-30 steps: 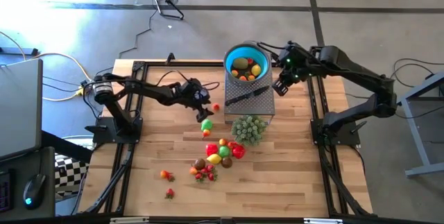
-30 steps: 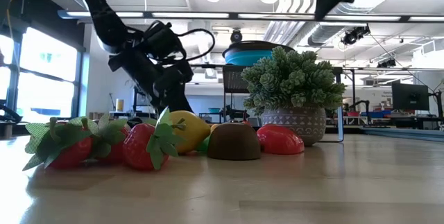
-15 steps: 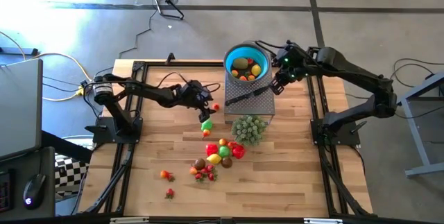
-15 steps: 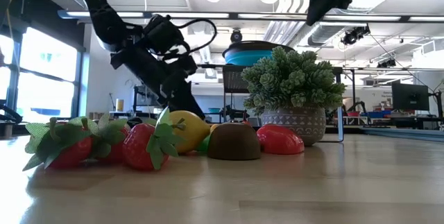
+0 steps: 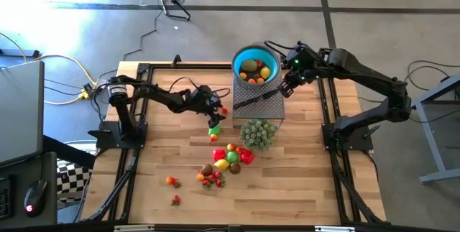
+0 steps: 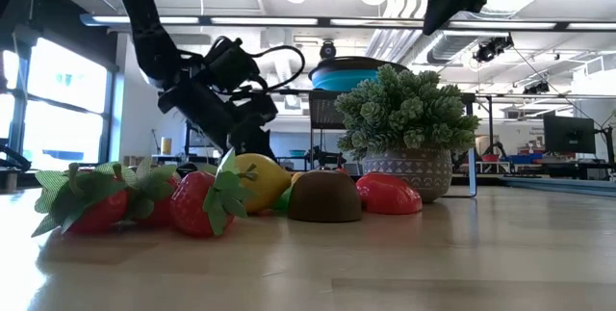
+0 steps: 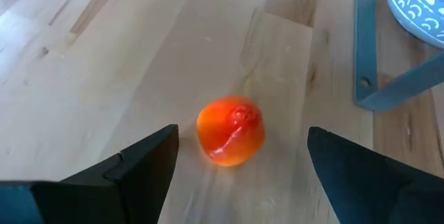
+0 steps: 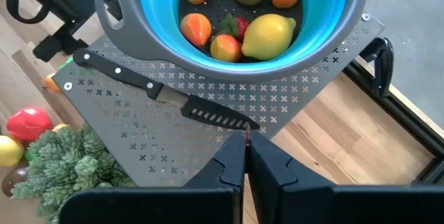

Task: Pick & Place Fruit
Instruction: Put the orange pear into the blue strainer bowl

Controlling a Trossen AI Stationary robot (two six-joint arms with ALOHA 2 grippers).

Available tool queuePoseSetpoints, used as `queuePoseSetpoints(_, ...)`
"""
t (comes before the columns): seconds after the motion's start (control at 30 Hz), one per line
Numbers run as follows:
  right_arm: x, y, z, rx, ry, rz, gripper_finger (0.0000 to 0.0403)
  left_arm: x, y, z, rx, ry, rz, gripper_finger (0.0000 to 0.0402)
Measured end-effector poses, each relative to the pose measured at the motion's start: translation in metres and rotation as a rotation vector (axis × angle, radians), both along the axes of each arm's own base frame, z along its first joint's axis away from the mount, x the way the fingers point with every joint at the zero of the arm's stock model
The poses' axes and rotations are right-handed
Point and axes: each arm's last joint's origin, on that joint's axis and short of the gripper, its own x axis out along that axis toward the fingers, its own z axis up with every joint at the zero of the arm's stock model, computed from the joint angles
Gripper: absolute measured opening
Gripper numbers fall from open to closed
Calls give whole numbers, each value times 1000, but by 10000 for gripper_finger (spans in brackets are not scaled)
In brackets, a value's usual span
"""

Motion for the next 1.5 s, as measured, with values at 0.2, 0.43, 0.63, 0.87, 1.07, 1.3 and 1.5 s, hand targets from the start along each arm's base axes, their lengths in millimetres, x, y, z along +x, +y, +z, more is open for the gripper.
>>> queuePoseSetpoints(0.2, 0, 0, 0, -1, -2, 0, 3, 0, 1, 0, 25, 9, 18, 315)
queuePoseSetpoints(0.43, 2, -1, 1, -11, -24, 0, 3, 0, 1, 0, 32, 14, 37, 279)
queuePoseSetpoints(0.63, 2, -1, 2, -13, -30, 0, 3, -1, 1, -1, 9, 11, 61, 217)
queuePoseSetpoints(0.87, 2, -1, 2, -13, -30, -1, 3, -1, 2, -1, 8, 11, 63, 170)
queuePoseSetpoints(1.07, 2, -1, 2, -13, -30, -1, 3, -1, 1, -1, 7, 11, 62, 154)
queuePoseSetpoints(1.3, 2, -1, 2, -13, -30, -1, 3, -1, 2, -1, -17, 5, 90, 150)
queuePoseSetpoints(1.5, 3, -1, 2, -2, -34, 9, 3, -1, 2, 0, -6, 4, 102, 190)
